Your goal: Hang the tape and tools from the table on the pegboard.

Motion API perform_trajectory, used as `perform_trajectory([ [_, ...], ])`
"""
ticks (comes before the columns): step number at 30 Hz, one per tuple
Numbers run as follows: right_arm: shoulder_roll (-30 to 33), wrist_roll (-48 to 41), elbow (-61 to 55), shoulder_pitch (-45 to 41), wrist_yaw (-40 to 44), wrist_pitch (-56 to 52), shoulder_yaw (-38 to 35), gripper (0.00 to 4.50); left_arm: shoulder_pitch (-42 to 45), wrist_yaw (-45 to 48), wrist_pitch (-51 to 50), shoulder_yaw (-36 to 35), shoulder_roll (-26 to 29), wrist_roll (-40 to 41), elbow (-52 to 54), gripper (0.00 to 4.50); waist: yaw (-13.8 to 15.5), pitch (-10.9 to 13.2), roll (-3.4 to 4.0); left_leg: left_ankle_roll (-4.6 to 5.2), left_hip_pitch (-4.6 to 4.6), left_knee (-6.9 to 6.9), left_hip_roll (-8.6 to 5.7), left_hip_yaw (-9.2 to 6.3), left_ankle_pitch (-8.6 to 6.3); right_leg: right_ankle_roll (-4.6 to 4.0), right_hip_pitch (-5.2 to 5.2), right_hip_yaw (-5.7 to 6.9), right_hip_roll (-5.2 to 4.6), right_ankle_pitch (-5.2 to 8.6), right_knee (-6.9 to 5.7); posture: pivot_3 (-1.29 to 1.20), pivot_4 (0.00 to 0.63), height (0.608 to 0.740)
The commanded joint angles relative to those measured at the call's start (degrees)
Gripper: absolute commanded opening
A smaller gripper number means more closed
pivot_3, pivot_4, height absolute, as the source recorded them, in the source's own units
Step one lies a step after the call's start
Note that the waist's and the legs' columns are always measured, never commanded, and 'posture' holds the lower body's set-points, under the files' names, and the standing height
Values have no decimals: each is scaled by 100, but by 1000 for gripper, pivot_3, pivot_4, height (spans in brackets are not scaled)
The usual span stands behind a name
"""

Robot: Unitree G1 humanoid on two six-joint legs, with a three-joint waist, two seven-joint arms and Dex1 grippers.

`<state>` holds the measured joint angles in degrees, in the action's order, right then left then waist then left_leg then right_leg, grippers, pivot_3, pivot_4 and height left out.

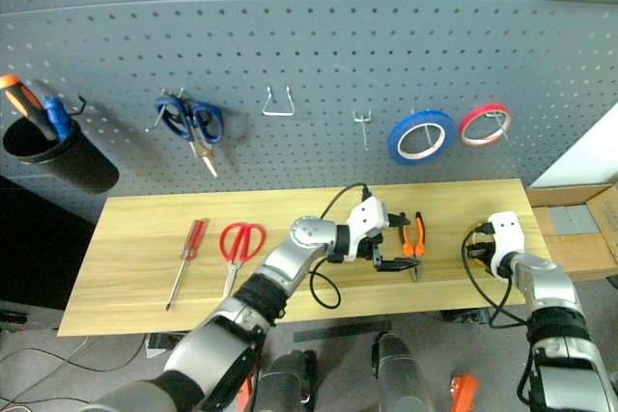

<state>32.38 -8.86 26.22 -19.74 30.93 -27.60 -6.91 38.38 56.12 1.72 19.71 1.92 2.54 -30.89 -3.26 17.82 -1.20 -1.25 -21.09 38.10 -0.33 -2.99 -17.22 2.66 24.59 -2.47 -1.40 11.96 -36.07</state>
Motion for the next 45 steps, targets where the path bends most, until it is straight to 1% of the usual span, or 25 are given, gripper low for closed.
perform_trajectory([
  [1,-52,72,-1886,813,-283,-194,19,140,-706,-79,-649,-182,272,357,1451,4500,-9,-26,15,-2,-12,1,1,-6,1,0,14,-2,-1,0,-4,-97,230,740],
  [3,-182,164,-3163,1470,-509,-224,79,140,-1321,-195,-1368,-395,570,673,2474,4500,-18,-89,35,-24,-77,9,0,-7,14,-1,93,-10,-5,-1,-30,-105,216,740],
  [5,-303,295,-4188,2056,-681,-169,224,140,-1848,-418,-1981,-649,815,932,3331,4500,-22,-125,40,-29,-106,12,1,-2,16,-3,143,-17,-29,0,-78,-111,199,740],
  [6,-330,416,-4596,2326,-737,6,351,140,-2120,-548,-2273,-781,923,1075,3739,4500,-17,-139,42,-39,-119,18,1,-2,22,-6,160,-17,-30,2,-81,-113,194,740],
  [8,-383,577,-5068,2638,-809,256,508,140,-2483,-760,-2703,-945,1063,1278,4284,4500,-11,-175,51,-56,-122,31,-1,-14,31,-7,158,-9,-29,1,-86,-118,183,740],
  [10,-490,698,-5460,2880,-902,602,677,140,-2893,-991,-3026,-1147,1191,1443,4791,4500,-17,-222,49,-48,-123,75,-3,-14,26,0,139,-7,-1,2,-89,-118,173,740],
  [11,-548,812,-5647,2984,-949,912,820,140,-3171,-1154,-3167,-1328,1237,1547,5069,4500,-19,-257,40,-35,-121,80,-6,-10,20,38,128,-10,0,6,-81,-118,171,740],
  [14,-522,1327,-5723,3034,-1028,1980,1195,140,-3883,-1654,-3214,-1763,1248,1645,5630,4500,-98,-329,-1,-30,-44,87,-5,5,20,53,53,-13,2,-1,-70,-107,158,740],
  [17,-528,1751,-5434,2814,-1134,2757,1445,140,-4353,-1918,-3351,-2007,1281,1837,6077,4500,-154,-419,-35,-28,-15,87,-1,11,22,31,30,-15,4,12,-74,-83,149,740],
  [19,-588,1933,-5187,2578,-1182,3138,1574,140,-4490,-2100,-3390,-2135,1258,1928,6262,4500,-150,-474,-55,-27,-6,86,-1,14,22,24,25,-15,8,16,-82,-63,140,740],
  [21,-694,2134,-4811,2135,-1259,3536,1752,140,-4491,-2335,-3363,-2283,1188,2000,6355,4500,-141,-510,-67,-27,12,82,-1,13,21,30,6,-8,12,11,-83,-38,135,740],
  [24,-938,2289,-3981,1266,-1302,4011,2000,140,-4028,-2620,-3237,-2397,1064,2011,6115,4500,-121,-537,-79,-27,26,80,-3,12,22,22,-10,-5,19,8,-83,-20,129,740],
  [28,-1129,2248,-2954,455,-1170,4460,2151,140,-3464,-2687,-3208,-2306,987,2106,5835,4500,-4,-603,-76,-28,38,82,-11,6,23,5,-26,5,32,0,-81,-16,122,740],
  [30,-1166,2180,-2488,121,-1072,4661,2173,140,-3352,-2676,-3185,-2315,984,2180,5793,4500,29,-615,-77,-27,38,78,-10,5,22,-32,-26,7,32,-13,-80,-16,121,740],
  [37,-1186,1986,-1391,-543,-780,5111,2107,140,-3458,-2553,-3126,-2394,1176,2400,5805,4500,101,-616,-78,-25,33,74,-4,4,20,-37,-22,5,26,-15,-78,1,125,740],
  [45,-1279,1682,-301,-1215,-262,5130,2055,140,-3361,-2540,-3083,-2388,1322,2485,5716,4500,133,-617,-77,-25,42,77,-5,5,21,-43,-25,6,29,-20,-85,16,128,740],
])
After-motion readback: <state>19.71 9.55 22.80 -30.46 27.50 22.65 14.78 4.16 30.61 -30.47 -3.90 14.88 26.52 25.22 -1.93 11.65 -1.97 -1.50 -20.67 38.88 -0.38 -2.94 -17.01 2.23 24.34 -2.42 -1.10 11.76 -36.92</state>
